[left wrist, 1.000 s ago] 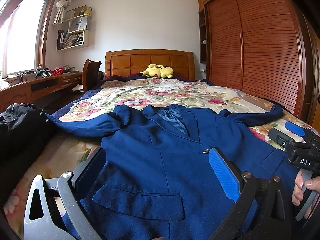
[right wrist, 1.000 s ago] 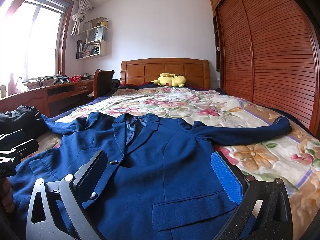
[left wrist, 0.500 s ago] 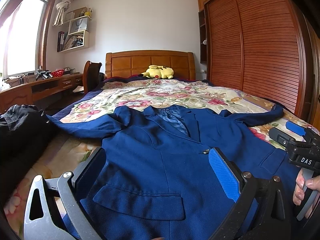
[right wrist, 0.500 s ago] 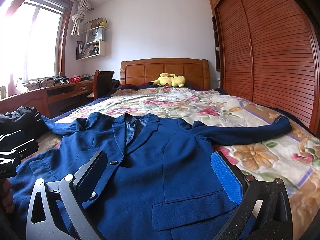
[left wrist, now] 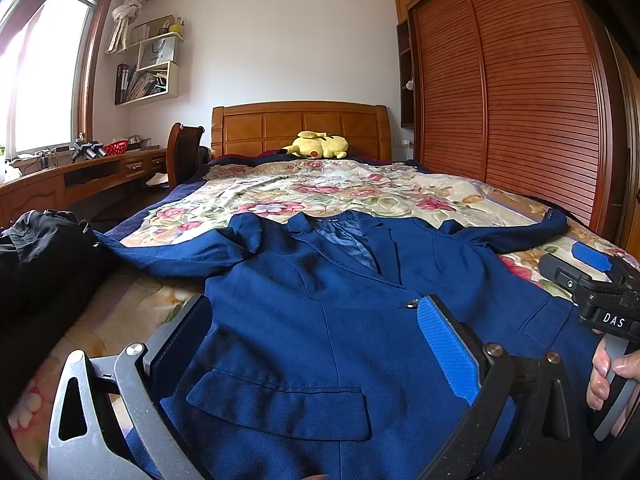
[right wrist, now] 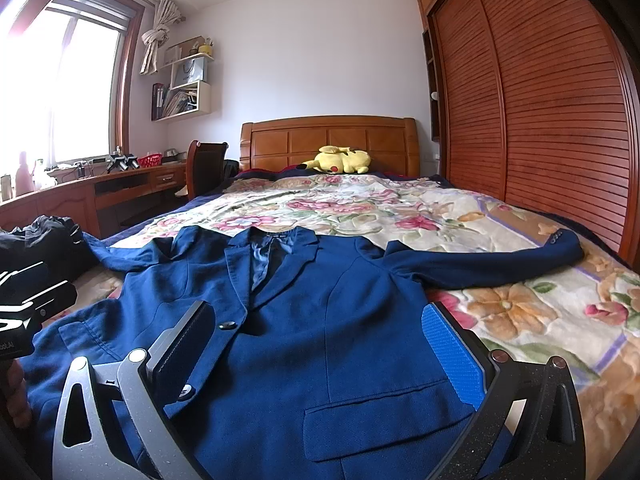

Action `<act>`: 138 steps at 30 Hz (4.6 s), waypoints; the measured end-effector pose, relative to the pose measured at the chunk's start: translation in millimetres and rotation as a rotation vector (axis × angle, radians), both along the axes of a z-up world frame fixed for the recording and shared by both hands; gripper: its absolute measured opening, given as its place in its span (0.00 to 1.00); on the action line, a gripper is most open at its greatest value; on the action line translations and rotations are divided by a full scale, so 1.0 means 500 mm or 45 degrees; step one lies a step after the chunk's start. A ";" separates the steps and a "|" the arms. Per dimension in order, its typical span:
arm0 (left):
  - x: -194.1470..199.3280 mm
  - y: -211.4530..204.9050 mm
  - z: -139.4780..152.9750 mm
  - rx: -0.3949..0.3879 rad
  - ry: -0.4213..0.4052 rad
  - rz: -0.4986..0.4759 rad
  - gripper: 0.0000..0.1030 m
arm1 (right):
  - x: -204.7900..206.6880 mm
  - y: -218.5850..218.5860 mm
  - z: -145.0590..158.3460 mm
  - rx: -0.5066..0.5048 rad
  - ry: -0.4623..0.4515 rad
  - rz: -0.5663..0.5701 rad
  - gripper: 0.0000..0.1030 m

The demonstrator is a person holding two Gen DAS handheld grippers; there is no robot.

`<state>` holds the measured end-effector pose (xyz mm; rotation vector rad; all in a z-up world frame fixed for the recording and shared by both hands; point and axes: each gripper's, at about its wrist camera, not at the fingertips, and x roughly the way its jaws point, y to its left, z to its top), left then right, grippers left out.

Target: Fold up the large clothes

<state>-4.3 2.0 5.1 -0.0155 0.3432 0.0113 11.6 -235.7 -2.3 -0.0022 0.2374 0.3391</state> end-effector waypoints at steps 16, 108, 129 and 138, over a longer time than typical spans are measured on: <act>-0.001 0.000 0.000 0.002 -0.003 -0.001 1.00 | 0.000 0.000 0.000 0.001 0.000 0.000 1.00; 0.399 0.402 -0.064 -0.170 0.579 0.259 0.89 | 0.225 0.233 0.066 -0.202 0.250 0.400 1.00; 0.472 0.416 -0.081 -0.201 0.653 0.264 0.11 | 0.215 0.209 0.063 -0.196 0.239 0.395 1.00; 0.453 0.341 0.005 -0.112 0.513 0.158 0.04 | 0.215 0.179 0.069 -0.180 0.233 0.360 1.00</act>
